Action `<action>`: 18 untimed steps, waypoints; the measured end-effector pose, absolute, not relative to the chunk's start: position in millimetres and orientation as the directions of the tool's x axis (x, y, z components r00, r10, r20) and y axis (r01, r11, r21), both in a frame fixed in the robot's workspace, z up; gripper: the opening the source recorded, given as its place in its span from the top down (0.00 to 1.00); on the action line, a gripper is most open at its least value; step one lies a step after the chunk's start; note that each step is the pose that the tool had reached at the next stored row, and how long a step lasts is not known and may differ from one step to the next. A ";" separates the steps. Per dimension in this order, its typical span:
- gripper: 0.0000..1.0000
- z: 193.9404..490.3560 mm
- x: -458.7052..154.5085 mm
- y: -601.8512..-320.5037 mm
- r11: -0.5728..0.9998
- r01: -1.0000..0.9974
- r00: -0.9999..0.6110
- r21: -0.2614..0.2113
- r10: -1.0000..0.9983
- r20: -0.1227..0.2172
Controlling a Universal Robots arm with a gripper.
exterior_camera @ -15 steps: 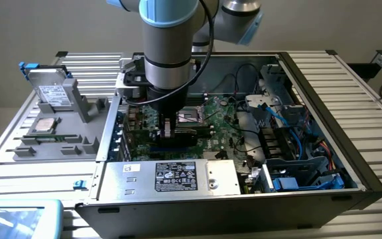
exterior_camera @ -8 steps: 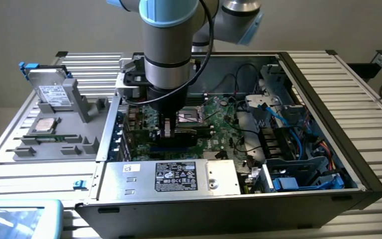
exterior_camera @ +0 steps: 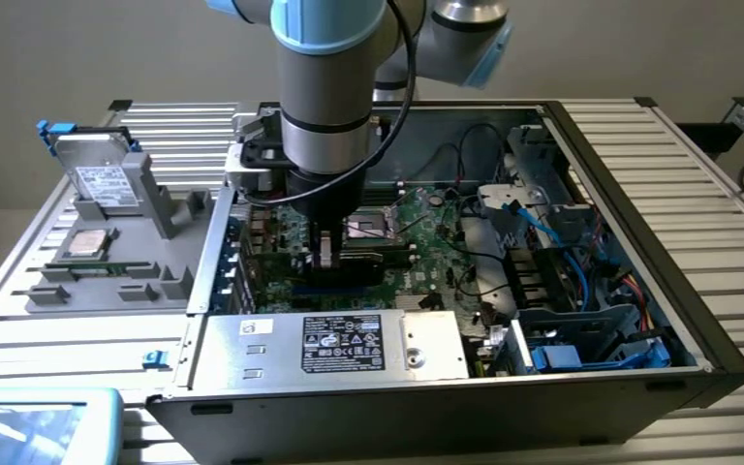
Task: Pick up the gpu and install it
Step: 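Insert the gpu into the slot, then press down on the gpu until it lock into place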
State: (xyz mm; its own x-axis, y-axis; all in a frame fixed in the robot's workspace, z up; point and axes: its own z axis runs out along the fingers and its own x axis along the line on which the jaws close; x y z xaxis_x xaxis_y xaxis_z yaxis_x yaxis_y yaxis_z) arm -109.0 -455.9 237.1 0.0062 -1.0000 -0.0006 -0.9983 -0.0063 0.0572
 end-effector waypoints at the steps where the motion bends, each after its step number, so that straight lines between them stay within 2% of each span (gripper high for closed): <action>1: 0.71 237.1 -109.1 -455.8 -0.006 -0.998 0.006 0.057 -1.000 -0.001; 18: 0.71 236.9 -109.0 -456.0 -0.042 -0.997 0.042 0.061 -0.999 0.003</action>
State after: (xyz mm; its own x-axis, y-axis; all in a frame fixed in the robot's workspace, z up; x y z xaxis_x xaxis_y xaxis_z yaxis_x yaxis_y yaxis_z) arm -109.0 -456.0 236.9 0.0422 -0.9991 0.0026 -0.9973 -0.0419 0.0606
